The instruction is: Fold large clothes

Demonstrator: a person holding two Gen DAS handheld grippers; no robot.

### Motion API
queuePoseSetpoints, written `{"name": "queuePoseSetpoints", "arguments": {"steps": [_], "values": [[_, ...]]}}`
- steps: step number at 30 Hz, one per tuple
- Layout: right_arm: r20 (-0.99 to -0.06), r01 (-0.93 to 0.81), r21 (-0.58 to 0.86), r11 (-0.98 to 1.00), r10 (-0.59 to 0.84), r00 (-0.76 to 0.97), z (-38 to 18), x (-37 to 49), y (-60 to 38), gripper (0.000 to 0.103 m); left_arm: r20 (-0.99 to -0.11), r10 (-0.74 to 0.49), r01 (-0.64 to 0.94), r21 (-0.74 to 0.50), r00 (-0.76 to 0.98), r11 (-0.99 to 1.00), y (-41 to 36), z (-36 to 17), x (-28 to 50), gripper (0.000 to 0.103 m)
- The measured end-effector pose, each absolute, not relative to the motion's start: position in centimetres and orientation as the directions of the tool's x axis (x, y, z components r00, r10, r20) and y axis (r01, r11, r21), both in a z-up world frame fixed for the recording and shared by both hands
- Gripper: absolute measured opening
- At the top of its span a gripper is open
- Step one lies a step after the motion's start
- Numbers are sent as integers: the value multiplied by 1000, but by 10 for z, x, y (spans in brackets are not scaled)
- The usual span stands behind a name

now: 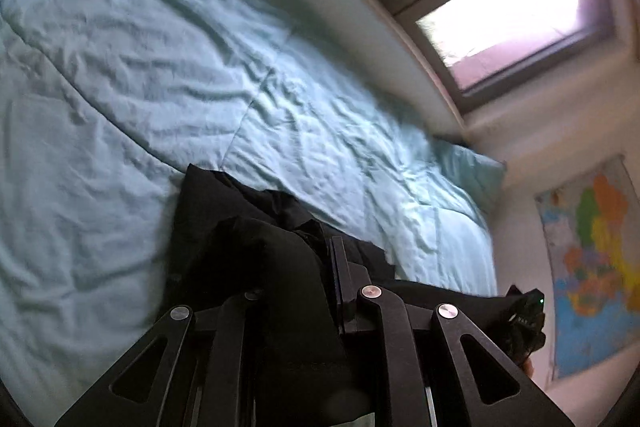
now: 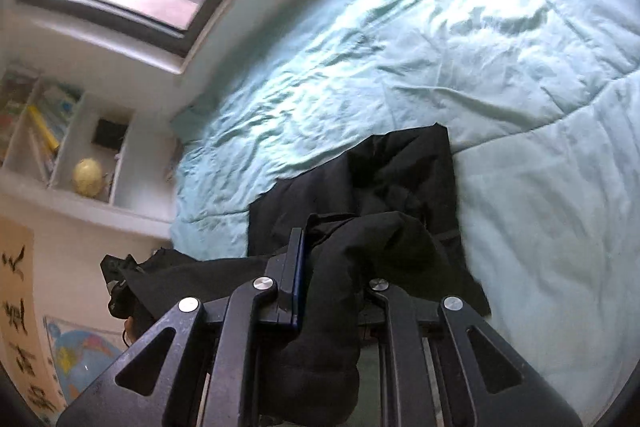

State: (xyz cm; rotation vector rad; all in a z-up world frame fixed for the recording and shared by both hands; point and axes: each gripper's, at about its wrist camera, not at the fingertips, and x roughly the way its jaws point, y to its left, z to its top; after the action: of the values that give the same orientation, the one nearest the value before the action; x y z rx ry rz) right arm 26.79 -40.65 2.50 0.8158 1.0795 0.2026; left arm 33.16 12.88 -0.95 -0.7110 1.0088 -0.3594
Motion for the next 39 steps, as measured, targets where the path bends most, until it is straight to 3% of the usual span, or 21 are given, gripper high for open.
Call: {"name": "queuePoseSetpoints", "arguments": {"steps": [4,8,15,20,23,24,25,27,32,39], "values": [[-743,351,660,664,511,431,-30,321,-420,22,-785,-470,-124,-556,403,822,103,-72,394,18],[-812,449,584,677,474,340,-97,361,-425,29,-866,-412,-160,-466,284,870,80,-140,431,19],[-815,511,571,642,520,257,-166,387,-424,30,-833,-495,-165,-539,247,826,85,-179,434,19],[-806,494,580,647,545,232,-143,385,-432,36,-784,-580,-123,-612,221,781,105,-136,421,25],[-767,447,636,630,578,278,-104,373,-445,62,-702,-670,-89,-704,241,705,125,-100,403,49],[-758,426,650,629,576,306,-87,368,-449,70,-673,-691,-90,-730,265,677,131,-91,396,61],[-755,409,655,635,569,325,-74,364,-452,74,-658,-699,-93,-743,282,662,134,-85,392,68],[-776,375,627,682,509,373,-41,356,-460,85,-652,-689,-87,-743,317,664,140,-70,381,76],[-831,285,500,817,360,424,-11,361,-453,87,-716,-582,-82,-655,387,751,142,-69,390,77],[-885,28,278,960,245,395,-57,401,-405,87,-850,-447,-13,-469,280,883,115,-125,446,77]]}}
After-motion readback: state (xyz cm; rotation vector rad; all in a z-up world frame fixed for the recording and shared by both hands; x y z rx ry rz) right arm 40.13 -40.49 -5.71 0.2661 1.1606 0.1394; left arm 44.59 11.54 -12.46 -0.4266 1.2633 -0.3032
